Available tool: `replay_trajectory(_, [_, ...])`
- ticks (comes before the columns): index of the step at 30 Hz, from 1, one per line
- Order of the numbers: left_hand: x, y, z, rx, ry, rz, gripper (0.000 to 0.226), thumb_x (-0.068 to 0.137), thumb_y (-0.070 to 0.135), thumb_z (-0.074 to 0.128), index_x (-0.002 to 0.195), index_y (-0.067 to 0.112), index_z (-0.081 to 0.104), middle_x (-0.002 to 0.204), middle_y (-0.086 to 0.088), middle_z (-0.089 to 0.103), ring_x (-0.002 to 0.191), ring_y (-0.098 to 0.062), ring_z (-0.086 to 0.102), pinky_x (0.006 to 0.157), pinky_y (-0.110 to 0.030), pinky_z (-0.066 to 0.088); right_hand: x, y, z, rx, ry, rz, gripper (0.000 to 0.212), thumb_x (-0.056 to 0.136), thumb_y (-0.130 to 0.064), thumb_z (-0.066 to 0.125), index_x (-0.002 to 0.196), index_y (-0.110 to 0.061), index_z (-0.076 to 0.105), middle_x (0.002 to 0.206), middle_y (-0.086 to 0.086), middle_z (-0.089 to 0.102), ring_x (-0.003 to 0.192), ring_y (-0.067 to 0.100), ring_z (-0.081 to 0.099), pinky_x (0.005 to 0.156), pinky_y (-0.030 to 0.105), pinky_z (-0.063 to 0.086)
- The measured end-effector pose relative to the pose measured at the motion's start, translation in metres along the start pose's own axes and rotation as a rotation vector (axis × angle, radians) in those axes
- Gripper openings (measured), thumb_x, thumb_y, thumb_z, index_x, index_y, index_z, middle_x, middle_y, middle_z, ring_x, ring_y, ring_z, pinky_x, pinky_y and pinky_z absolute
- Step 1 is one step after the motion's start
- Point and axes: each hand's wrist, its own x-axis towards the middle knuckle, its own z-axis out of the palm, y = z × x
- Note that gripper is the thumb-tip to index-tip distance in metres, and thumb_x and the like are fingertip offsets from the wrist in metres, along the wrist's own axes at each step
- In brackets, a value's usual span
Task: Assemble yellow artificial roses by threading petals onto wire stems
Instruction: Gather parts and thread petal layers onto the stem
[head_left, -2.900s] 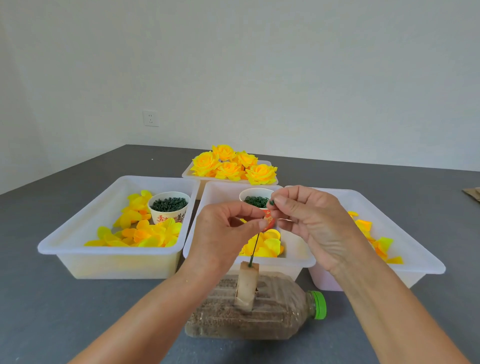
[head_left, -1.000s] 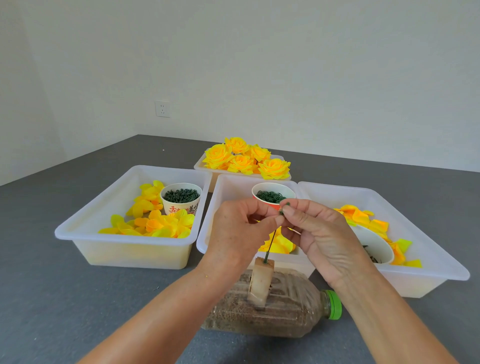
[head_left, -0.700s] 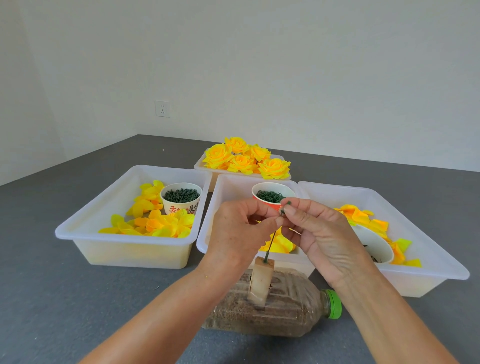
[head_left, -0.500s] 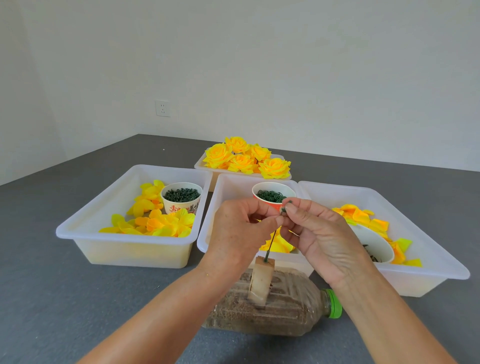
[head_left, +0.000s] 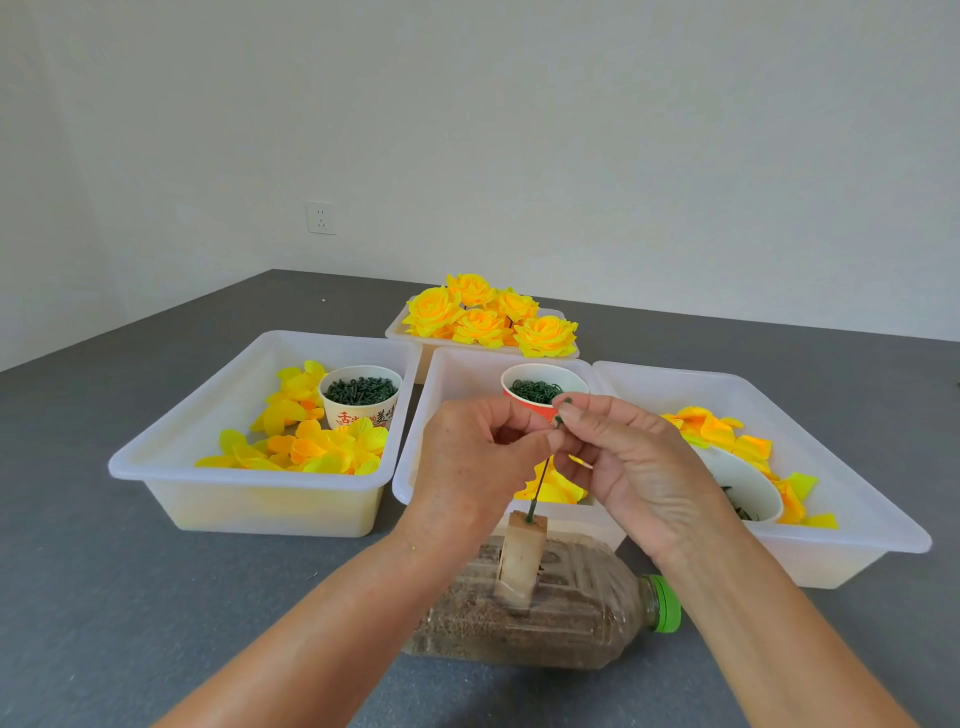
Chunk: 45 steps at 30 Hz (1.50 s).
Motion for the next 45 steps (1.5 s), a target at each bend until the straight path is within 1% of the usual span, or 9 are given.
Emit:
replay_trajectory(6, [0.0, -0.005, -0.002, 0.033, -0.006, 0.003, 0.02, 0.079, 0.005, 0.071, 0.063, 0.017, 0.066, 0.046, 0.009, 0.055, 0.046, -0.007, 0.048, 0.048, -0.02, 0.045, -0.006, 0.002, -0.001, -0.471, 0.001, -0.389, 0.022, 0.073, 0.006, 0.071, 0.074, -0.016, 0.072, 0.072, -0.003, 0.073, 0.067, 0.005, 0.067, 0.064, 0.014, 0.051])
replay_trajectory(15, [-0.003, -0.017, -0.013, 0.074, 0.034, -0.066, 0.023, 0.078, 0.001, 0.066, 0.066, 0.02, 0.068, 0.054, 0.009, 0.061, 0.055, -0.01, 0.054, 0.058, -0.03, 0.049, -0.01, 0.028, -0.01, -0.576, -0.029, -0.324, 0.022, 0.073, -0.004, 0.075, 0.067, -0.025, 0.074, 0.07, -0.006, 0.073, 0.062, 0.0, 0.063, 0.062, 0.012, 0.049])
replay_trajectory(21, [-0.004, -0.021, -0.014, 0.086, -0.05, -0.032, 0.011, 0.07, 0.013, 0.078, 0.066, 0.02, 0.071, 0.062, 0.006, 0.065, 0.054, -0.005, 0.05, 0.055, -0.021, 0.043, -0.013, 0.035, -0.015, -0.694, -0.083, -0.323, 0.009, 0.072, -0.028, 0.075, 0.076, -0.037, 0.074, 0.072, -0.007, 0.073, 0.066, 0.003, 0.064, 0.068, 0.023, 0.053])
replay_trajectory(28, [-0.002, -0.029, -0.015, 0.166, -0.055, 0.012, 0.017, 0.073, 0.01, 0.076, 0.062, 0.019, 0.069, 0.054, 0.012, 0.059, 0.053, 0.0, 0.05, 0.056, -0.018, 0.04, -0.01, 0.033, -0.017, -0.799, -0.084, -0.349, 0.008, 0.074, -0.015, 0.076, 0.068, -0.019, 0.073, 0.063, -0.004, 0.069, 0.055, -0.002, 0.056, 0.055, 0.013, 0.045])
replay_trajectory(33, [0.007, -0.031, -0.032, 0.189, -0.066, -0.055, 0.015, 0.079, 0.018, 0.073, 0.068, 0.01, 0.07, 0.059, 0.001, 0.06, 0.052, -0.007, 0.049, 0.059, -0.026, 0.044, -0.008, 0.034, -0.018, -0.798, -0.054, -0.331, 0.02, 0.072, -0.007, 0.076, 0.059, -0.019, 0.068, 0.055, -0.012, 0.064, 0.05, -0.007, 0.051, 0.053, 0.007, 0.039])
replay_trajectory(38, [0.04, -0.042, -0.084, 0.517, 0.124, -0.032, 0.008, 0.079, 0.013, 0.071, 0.07, 0.014, 0.072, 0.055, 0.013, 0.059, 0.051, -0.001, 0.051, 0.054, -0.016, 0.04, -0.008, 0.034, -0.016, -0.786, -0.047, -0.318, 0.02, 0.071, -0.005, 0.077, 0.057, -0.018, 0.069, 0.057, -0.009, 0.065, 0.051, -0.006, 0.052, 0.053, 0.008, 0.041])
replay_trajectory(40, [0.057, -0.048, -0.106, 0.766, 0.168, -0.057, 0.005, 0.078, 0.014, 0.069, 0.076, 0.013, 0.074, 0.066, 0.005, 0.064, 0.063, -0.008, 0.055, 0.056, -0.019, 0.036, -0.009, 0.034, -0.015, -0.781, -0.043, -0.311, 0.019, 0.071, -0.005, 0.077, 0.058, -0.018, 0.07, 0.059, -0.007, 0.067, 0.052, -0.004, 0.054, 0.054, 0.009, 0.042])
replay_trajectory(43, [0.08, -0.06, -0.135, 1.115, 0.1, -0.218, 0.021, 0.075, 0.025, 0.073, 0.089, 0.01, 0.07, 0.086, -0.005, 0.066, 0.079, -0.021, 0.059, 0.063, -0.027, 0.041, -0.01, 0.033, -0.014, -0.787, -0.036, -0.304, 0.017, 0.071, -0.006, 0.077, 0.06, -0.019, 0.072, 0.063, -0.004, 0.069, 0.053, -0.001, 0.055, 0.056, 0.011, 0.044])
replay_trajectory(45, [0.089, -0.071, -0.145, 1.257, -0.041, -0.357, 0.042, 0.069, 0.041, 0.077, 0.095, 0.01, 0.065, 0.074, 0.0, 0.059, 0.068, -0.018, 0.055, 0.059, -0.026, 0.043, -0.011, 0.033, -0.014, -0.796, -0.032, -0.301, 0.016, 0.071, -0.006, 0.077, 0.06, -0.016, 0.071, 0.063, -0.003, 0.069, 0.053, -0.001, 0.055, 0.056, 0.011, 0.044])
